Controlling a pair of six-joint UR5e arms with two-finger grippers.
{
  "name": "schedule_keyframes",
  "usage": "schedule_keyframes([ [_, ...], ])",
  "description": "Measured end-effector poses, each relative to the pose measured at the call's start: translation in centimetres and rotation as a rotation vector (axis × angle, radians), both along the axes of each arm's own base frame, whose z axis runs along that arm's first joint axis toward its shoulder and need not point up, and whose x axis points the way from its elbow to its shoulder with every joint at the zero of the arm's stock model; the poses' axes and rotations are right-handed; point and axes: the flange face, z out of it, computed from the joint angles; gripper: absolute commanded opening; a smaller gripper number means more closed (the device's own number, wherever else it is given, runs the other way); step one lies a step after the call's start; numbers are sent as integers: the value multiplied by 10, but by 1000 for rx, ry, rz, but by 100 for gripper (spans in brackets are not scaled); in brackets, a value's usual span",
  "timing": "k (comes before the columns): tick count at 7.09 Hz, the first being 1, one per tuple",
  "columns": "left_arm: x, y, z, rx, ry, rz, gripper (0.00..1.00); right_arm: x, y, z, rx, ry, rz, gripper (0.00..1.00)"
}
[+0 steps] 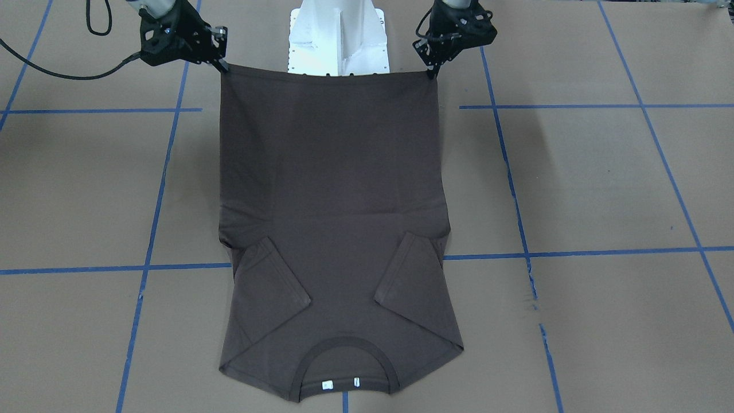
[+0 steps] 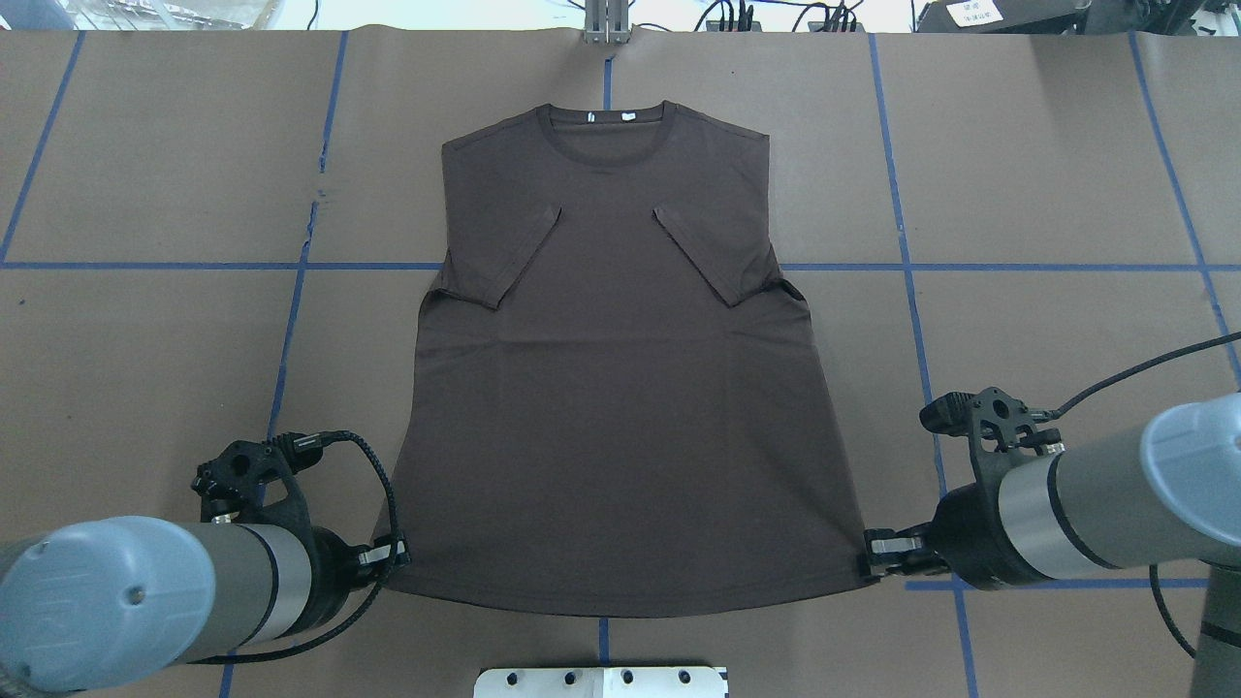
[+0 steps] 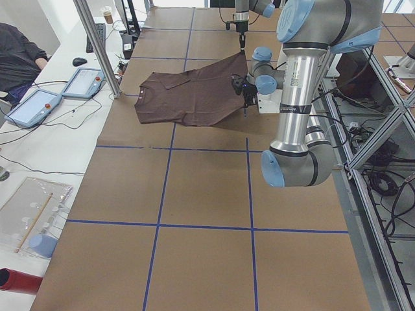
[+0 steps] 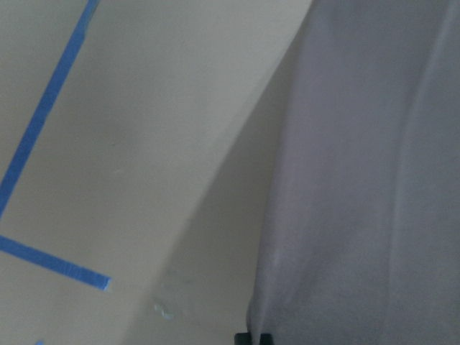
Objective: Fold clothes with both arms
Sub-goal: 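Lift the hem with both grippers and fold it toward the collar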
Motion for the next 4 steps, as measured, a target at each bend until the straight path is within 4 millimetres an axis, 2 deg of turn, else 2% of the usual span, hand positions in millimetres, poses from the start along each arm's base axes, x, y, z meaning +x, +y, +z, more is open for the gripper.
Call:
schedule_keyframes([
  [2, -12, 34, -25, -2, 65, 98, 0, 21, 22, -18, -45, -54, -119, 0],
  [3, -12, 45, -30, -13, 82, 139, 0, 25, 22, -23, -57, -69, -141, 0],
  [4, -12, 49, -34, -21, 92, 158, 0, 27, 7, -25, -44, -84, -119, 0],
])
